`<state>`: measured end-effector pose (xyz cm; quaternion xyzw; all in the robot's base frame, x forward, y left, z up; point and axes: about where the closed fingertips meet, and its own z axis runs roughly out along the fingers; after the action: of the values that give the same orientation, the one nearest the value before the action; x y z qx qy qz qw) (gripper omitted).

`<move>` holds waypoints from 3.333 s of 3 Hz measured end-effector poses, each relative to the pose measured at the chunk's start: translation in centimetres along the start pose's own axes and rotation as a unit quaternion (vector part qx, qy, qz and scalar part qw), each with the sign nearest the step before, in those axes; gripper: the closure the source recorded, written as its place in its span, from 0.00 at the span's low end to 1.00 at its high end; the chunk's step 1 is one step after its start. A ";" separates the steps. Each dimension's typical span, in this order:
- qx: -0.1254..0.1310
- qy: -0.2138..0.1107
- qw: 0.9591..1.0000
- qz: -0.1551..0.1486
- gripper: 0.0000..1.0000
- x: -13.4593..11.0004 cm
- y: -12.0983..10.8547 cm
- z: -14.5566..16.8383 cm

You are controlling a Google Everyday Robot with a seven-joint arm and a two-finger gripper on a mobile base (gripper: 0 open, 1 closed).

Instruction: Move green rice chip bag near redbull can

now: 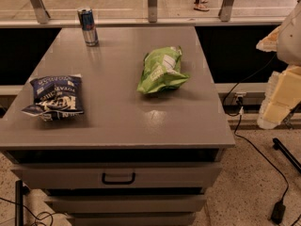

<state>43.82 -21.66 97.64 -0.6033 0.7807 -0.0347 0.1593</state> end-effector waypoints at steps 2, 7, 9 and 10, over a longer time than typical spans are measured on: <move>0.015 -0.005 1.000 0.000 0.00 -0.2 -0.6 -0.3; 0.082 -0.245 0.966 0.022 0.00 -10.8 -9.9 6.5; 0.091 -0.240 0.966 0.017 0.00 -11.1 -9.9 7.5; 0.104 -0.239 0.965 0.010 0.00 -12.5 -10.1 10.8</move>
Offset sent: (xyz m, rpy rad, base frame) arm 0.0130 -0.0031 0.0060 0.0060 -0.0569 -0.0066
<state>59.07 -10.96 92.53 -0.5664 0.7179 0.0314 0.4036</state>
